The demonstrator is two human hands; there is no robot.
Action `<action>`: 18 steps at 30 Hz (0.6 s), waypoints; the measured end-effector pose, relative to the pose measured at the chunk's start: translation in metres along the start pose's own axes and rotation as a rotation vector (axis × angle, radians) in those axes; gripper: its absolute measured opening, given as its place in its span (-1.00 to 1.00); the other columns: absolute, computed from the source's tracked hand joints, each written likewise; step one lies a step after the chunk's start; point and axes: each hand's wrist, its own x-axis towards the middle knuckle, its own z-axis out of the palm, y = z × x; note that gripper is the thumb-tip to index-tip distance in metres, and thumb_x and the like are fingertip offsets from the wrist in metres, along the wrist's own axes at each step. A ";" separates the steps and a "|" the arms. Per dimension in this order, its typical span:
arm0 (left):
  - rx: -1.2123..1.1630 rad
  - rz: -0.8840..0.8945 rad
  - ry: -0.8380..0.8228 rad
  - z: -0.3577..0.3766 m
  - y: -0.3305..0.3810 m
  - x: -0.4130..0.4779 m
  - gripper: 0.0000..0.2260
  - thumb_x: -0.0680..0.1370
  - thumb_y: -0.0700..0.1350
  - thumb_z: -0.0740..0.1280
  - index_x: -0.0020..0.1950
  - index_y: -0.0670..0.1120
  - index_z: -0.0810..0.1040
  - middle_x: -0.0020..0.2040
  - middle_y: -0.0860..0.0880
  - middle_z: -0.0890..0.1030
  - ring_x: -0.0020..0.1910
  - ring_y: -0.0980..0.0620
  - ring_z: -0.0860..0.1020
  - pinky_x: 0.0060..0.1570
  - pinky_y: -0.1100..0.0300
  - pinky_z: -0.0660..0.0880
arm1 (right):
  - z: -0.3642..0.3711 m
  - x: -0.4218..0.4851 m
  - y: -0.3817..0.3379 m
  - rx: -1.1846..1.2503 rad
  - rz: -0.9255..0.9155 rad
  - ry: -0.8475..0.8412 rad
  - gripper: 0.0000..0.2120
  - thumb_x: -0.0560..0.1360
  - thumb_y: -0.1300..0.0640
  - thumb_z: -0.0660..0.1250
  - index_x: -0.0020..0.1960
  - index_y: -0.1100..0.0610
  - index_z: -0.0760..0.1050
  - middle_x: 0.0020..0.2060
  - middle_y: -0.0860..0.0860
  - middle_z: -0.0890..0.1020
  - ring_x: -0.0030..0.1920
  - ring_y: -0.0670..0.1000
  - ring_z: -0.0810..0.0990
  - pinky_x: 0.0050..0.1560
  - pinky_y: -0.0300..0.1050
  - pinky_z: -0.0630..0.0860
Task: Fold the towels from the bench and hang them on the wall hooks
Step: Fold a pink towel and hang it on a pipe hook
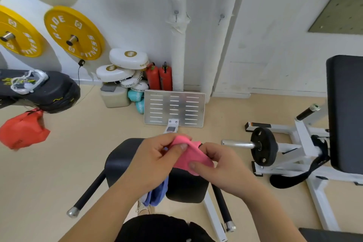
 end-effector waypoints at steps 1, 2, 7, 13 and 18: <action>0.013 0.025 0.035 -0.005 0.003 0.002 -0.80 0.62 -0.05 0.35 0.07 0.26 0.68 0.04 0.18 0.70 0.07 0.11 0.63 0.02 0.25 0.59 | -0.003 0.001 -0.001 -0.008 -0.003 0.005 -0.88 0.45 0.14 0.50 -0.17 0.10 0.56 -0.30 0.07 0.62 -0.31 -0.05 0.55 -0.20 -0.16 0.48; 0.016 0.049 0.073 -0.010 0.005 0.003 -0.80 0.62 -0.05 0.35 0.07 0.27 0.67 0.03 0.18 0.69 0.07 0.11 0.63 0.00 0.27 0.59 | -0.004 0.003 -0.001 -0.033 -0.003 -0.010 -0.81 0.45 0.09 0.52 -0.20 0.13 0.54 -0.38 0.03 0.56 -0.36 -0.09 0.48 -0.27 -0.24 0.41; -0.023 0.074 0.283 -0.038 0.006 0.013 -0.77 0.64 -0.17 0.32 0.04 0.17 0.66 -0.06 0.15 0.70 -0.03 0.18 0.64 -0.05 0.26 0.57 | -0.016 0.006 0.017 -0.323 0.115 -0.119 -0.60 0.38 -0.20 0.49 -0.21 0.14 0.54 -0.41 -0.11 0.43 -0.39 -0.13 0.38 -0.31 -0.23 0.31; 0.001 -0.031 0.429 -0.070 -0.021 0.019 -0.79 0.65 -0.17 0.29 0.05 0.11 0.67 -0.07 0.18 0.69 -0.07 0.24 0.62 -0.02 0.22 0.52 | -0.042 0.003 0.033 -0.333 0.186 -0.071 -0.70 0.50 -0.07 0.44 -0.28 0.06 0.48 -0.45 -0.13 0.44 -0.42 -0.15 0.39 -0.32 -0.27 0.33; 0.083 -0.112 0.405 -0.095 -0.044 0.042 -0.84 0.64 -0.13 0.31 0.04 0.06 0.68 -0.17 0.08 0.70 -0.14 0.13 0.61 -0.02 0.10 0.56 | -0.051 0.021 0.011 -0.044 0.128 0.006 -0.83 0.62 0.10 0.36 -0.11 0.02 0.69 -0.26 -0.03 0.66 -0.27 -0.08 0.60 -0.18 -0.19 0.62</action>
